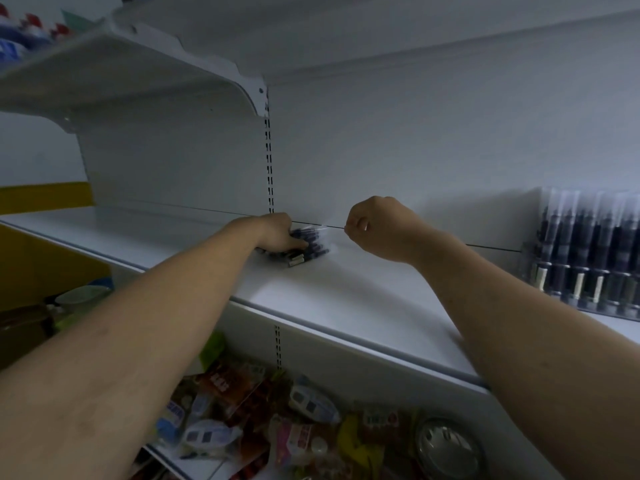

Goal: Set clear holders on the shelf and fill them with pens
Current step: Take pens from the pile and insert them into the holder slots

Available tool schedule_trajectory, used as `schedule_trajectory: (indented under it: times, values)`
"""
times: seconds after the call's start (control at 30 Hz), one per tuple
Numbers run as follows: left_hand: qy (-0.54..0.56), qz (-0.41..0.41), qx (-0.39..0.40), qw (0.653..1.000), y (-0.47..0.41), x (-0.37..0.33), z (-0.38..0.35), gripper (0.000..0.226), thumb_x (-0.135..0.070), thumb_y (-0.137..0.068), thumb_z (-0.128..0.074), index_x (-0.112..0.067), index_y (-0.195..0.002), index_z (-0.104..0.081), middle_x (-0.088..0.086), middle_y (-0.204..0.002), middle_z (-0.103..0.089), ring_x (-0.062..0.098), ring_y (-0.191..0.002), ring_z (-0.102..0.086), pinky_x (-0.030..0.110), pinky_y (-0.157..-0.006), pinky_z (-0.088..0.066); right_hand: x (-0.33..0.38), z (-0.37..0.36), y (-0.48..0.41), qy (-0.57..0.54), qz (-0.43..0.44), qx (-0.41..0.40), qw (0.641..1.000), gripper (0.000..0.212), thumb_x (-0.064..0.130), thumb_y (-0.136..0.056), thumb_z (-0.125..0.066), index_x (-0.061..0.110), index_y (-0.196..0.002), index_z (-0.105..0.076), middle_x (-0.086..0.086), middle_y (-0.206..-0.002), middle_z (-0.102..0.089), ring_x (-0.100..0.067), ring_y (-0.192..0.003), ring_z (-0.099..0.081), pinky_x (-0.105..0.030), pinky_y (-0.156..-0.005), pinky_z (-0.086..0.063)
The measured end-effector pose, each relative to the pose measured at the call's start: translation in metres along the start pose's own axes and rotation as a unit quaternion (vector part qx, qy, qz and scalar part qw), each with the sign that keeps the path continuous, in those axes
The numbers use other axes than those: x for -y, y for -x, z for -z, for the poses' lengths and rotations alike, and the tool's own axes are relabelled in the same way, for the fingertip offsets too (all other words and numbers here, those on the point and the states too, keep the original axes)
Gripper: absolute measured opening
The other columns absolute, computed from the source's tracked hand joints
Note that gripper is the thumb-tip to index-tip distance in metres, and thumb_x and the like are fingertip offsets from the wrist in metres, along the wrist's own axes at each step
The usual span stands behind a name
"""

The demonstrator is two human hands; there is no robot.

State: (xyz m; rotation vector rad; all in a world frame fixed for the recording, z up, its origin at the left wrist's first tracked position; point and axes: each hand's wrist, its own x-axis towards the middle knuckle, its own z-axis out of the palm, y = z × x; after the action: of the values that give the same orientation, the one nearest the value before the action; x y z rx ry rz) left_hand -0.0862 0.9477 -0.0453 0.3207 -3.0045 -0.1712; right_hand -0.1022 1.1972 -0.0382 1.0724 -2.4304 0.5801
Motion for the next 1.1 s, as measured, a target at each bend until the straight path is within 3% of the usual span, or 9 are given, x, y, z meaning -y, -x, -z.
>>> schedule_trajectory:
  times: [0.13,0.27,0.4,0.47,0.57,0.63,0.8,0.93,1.1]
  values:
    - [0.053,-0.019,-0.035,0.998,0.003,0.006,0.004,0.057,-0.057,-0.096,-0.066,-0.010,-0.065,-0.055,0.011,-0.062,-0.056,0.024,-0.052,-0.053,0.030,-0.057,-0.042,-0.001,0.003,0.001,-0.003,-0.003,0.000,1.000,0.019,0.024,-0.097,-0.060,0.019,-0.091,-0.077,-0.001,-0.087,-0.074,-0.027,-0.078,-0.068,-0.040,-0.076,-0.062]
    - [0.143,-0.056,-0.071,0.986,0.015,0.004,0.010,0.043,-0.046,-0.099,-0.067,-0.011,-0.074,-0.066,0.007,-0.071,-0.067,0.020,-0.062,-0.059,0.030,-0.063,-0.042,0.001,0.008,0.005,-0.009,-0.018,-0.009,1.000,0.019,0.025,-0.097,-0.060,0.020,-0.090,-0.077,-0.001,-0.086,-0.074,-0.028,-0.080,-0.068,-0.040,-0.077,-0.062]
    - [0.301,-0.114,-0.079,0.943,0.039,-0.018,0.018,0.028,-0.032,-0.103,-0.064,-0.013,-0.084,-0.058,0.003,-0.071,-0.060,0.019,-0.056,-0.055,0.027,-0.056,-0.042,0.005,0.027,0.008,-0.036,-0.058,-0.031,0.997,0.019,0.020,-0.095,-0.059,0.017,-0.087,-0.076,-0.001,-0.083,-0.075,-0.027,-0.078,-0.070,-0.040,-0.076,-0.062]
    - [0.378,-0.128,-0.069,0.914,0.050,-0.034,0.022,0.023,-0.030,-0.104,-0.063,-0.013,-0.092,-0.056,0.003,-0.074,-0.057,0.018,-0.055,-0.053,0.027,-0.051,-0.041,0.007,0.045,0.009,-0.065,-0.093,-0.029,0.993,0.019,0.016,-0.095,-0.058,0.012,-0.089,-0.076,-0.002,-0.080,-0.076,-0.024,-0.069,-0.072,-0.033,-0.064,-0.061]
    - [0.440,-0.157,-0.050,0.883,0.065,-0.062,0.026,0.021,-0.030,-0.106,-0.060,-0.010,-0.105,-0.057,0.005,-0.082,-0.056,0.019,-0.060,-0.055,0.032,-0.052,-0.041,0.009,0.079,0.018,-0.057,-0.142,0.049,0.987,0.018,0.012,-0.099,-0.058,0.005,-0.100,-0.075,-0.001,-0.079,-0.076,-0.016,-0.057,-0.069,-0.022,-0.050,-0.050]
    - [0.463,-0.181,-0.041,0.867,0.074,-0.084,0.028,0.020,-0.027,-0.107,-0.058,-0.008,-0.113,-0.057,0.004,-0.086,-0.057,0.017,-0.062,-0.055,0.031,-0.051,-0.040,0.006,0.104,0.033,-0.032,-0.144,0.077,0.986,0.018,0.012,-0.101,-0.057,0.003,-0.100,-0.073,-0.002,-0.079,-0.077,-0.015,-0.055,-0.069,-0.022,-0.048,-0.048]
    - [0.510,-0.253,-0.011,0.822,0.092,-0.152,0.026,0.012,-0.015,-0.107,-0.057,-0.007,-0.117,-0.057,0.000,-0.091,-0.067,0.013,-0.056,-0.047,0.026,-0.046,-0.031,-0.026,0.165,0.094,-0.029,-0.133,0.020,0.990,0.017,0.014,-0.099,-0.063,0.011,-0.089,-0.077,-0.001,-0.073,-0.078,-0.012,-0.050,-0.067,-0.021,-0.043,-0.046]
    - [0.529,-0.317,0.029,0.787,0.107,-0.219,0.024,0.003,-0.011,-0.106,-0.058,-0.010,-0.107,-0.056,0.004,-0.089,-0.063,0.015,-0.054,-0.042,0.025,-0.047,-0.025,-0.060,0.212,0.144,-0.039,-0.159,-0.009,0.986,0.017,0.013,-0.100,-0.065,0.013,-0.089,-0.077,-0.004,-0.070,-0.077,-0.014,-0.049,-0.064,-0.025,-0.045,-0.047]
    - [0.523,-0.393,0.080,0.752,0.118,-0.304,0.022,0.010,-0.013,-0.106,-0.059,-0.008,-0.100,-0.052,0.007,-0.083,-0.056,0.016,-0.055,-0.041,0.026,-0.044,-0.025,-0.108,0.255,0.198,-0.046,-0.185,-0.078,0.978,0.015,0.012,-0.100,-0.067,0.012,-0.090,-0.078,-0.008,-0.070,-0.077,-0.018,-0.049,-0.062,-0.029,-0.046,-0.048]
